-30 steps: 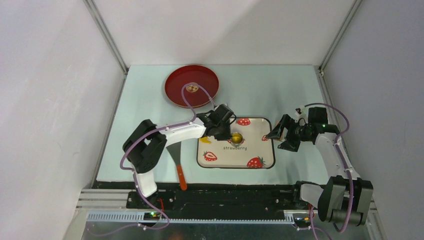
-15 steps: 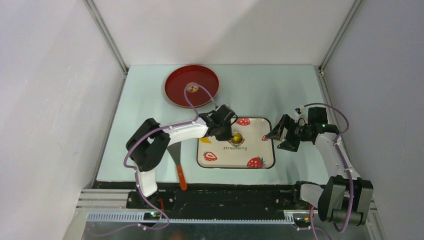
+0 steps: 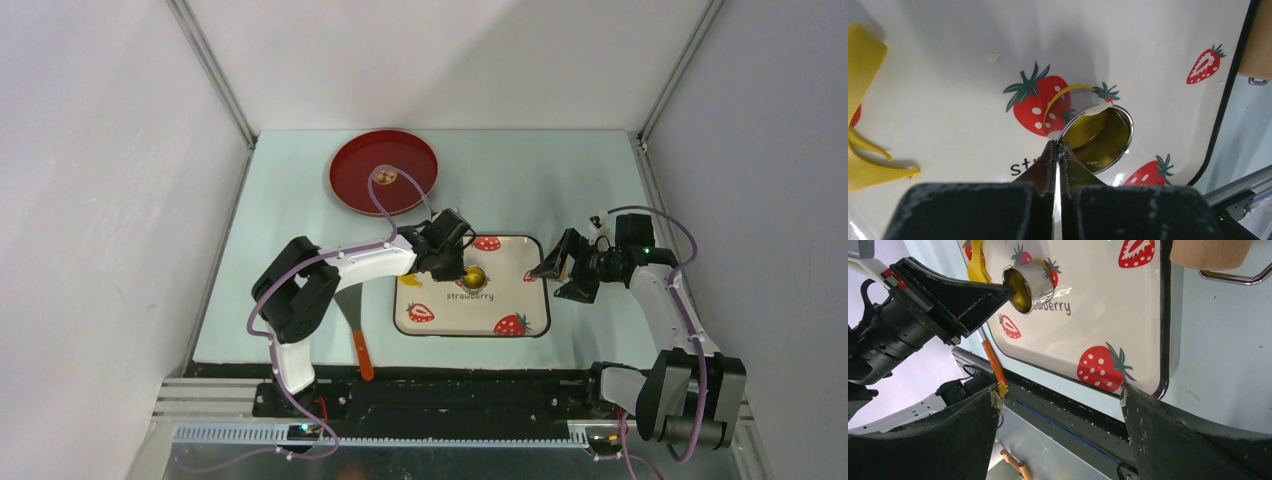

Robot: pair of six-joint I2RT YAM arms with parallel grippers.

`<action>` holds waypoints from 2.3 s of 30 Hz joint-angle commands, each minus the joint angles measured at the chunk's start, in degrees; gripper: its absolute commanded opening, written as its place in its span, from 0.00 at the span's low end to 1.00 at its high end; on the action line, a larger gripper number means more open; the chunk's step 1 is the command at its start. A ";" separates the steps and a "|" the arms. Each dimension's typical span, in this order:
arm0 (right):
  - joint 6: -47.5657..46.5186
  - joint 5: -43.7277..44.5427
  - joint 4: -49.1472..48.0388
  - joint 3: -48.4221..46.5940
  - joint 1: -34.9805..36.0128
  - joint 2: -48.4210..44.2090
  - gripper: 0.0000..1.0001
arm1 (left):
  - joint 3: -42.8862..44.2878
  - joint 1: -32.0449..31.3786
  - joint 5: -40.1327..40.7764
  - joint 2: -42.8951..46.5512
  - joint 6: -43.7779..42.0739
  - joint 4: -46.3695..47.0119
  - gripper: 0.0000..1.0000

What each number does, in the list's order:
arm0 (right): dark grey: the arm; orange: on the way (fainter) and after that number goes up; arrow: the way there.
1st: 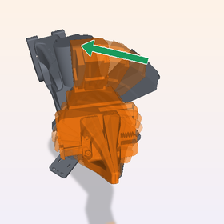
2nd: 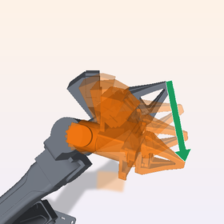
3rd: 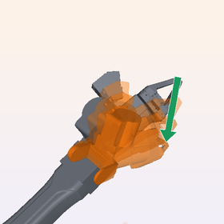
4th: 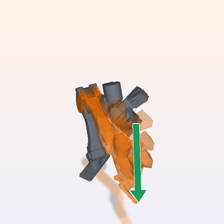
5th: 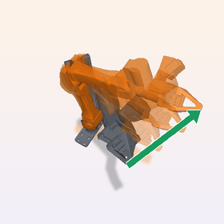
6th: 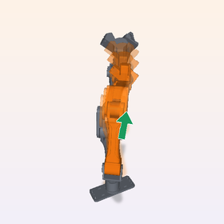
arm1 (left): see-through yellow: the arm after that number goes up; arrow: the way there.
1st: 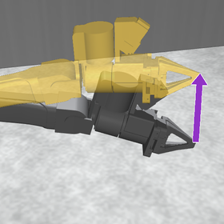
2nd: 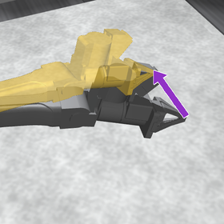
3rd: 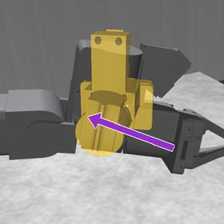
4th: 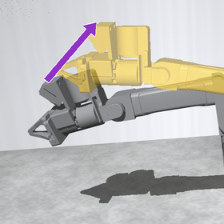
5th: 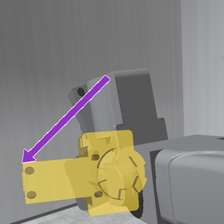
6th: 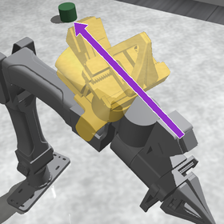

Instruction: Roll out the dumpling wrappers from the dough

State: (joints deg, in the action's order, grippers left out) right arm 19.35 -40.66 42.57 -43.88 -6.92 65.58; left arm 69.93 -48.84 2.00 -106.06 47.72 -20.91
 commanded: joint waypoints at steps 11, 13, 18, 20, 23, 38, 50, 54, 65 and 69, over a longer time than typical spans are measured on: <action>-1.08 -1.25 -0.81 0.21 0.41 0.04 0.92 | 1.32 -0.42 1.16 6.08 -1.75 -0.04 0.00; -1.07 -1.26 -0.82 0.24 0.41 0.07 0.92 | 1.42 -0.43 0.78 6.21 -2.02 0.00 0.00; -1.16 -1.04 -0.65 0.28 0.50 0.02 0.92 | 1.50 -0.32 0.71 6.96 -2.11 0.11 0.00; -1.16 -1.00 -0.65 0.21 0.57 0.02 0.92 | 1.64 -0.33 0.72 7.41 -2.15 0.18 0.00; -0.96 -0.63 -0.69 0.20 0.90 0.15 0.92 | 1.46 -0.13 0.51 8.40 -2.43 0.30 0.00; 4.11 2.31 -4.10 0.20 9.58 1.10 0.93 | -15.10 16.33 -4.54 27.50 -6.41 0.74 0.00; 6.57 5.05 -5.29 -2.43 16.07 4.49 0.93 | -28.34 50.98 -9.55 38.21 -13.26 -3.22 0.00; 6.62 5.47 -5.29 -2.95 16.91 5.08 0.93 | -27.25 56.15 -9.64 35.67 -13.91 -3.36 0.00; 6.66 6.59 -5.36 -2.97 18.84 5.87 0.93 | -22.54 57.64 -8.83 27.59 -16.74 -3.63 0.03; 6.74 6.70 -5.41 -3.22 19.10 6.24 0.93 | -22.60 57.76 -8.31 27.20 -17.15 -3.66 0.14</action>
State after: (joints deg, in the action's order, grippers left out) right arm 25.50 -34.79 38.15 -44.64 11.66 71.24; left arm 45.47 8.19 -6.42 -78.56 32.53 -24.75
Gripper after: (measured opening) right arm 0.927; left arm 0.101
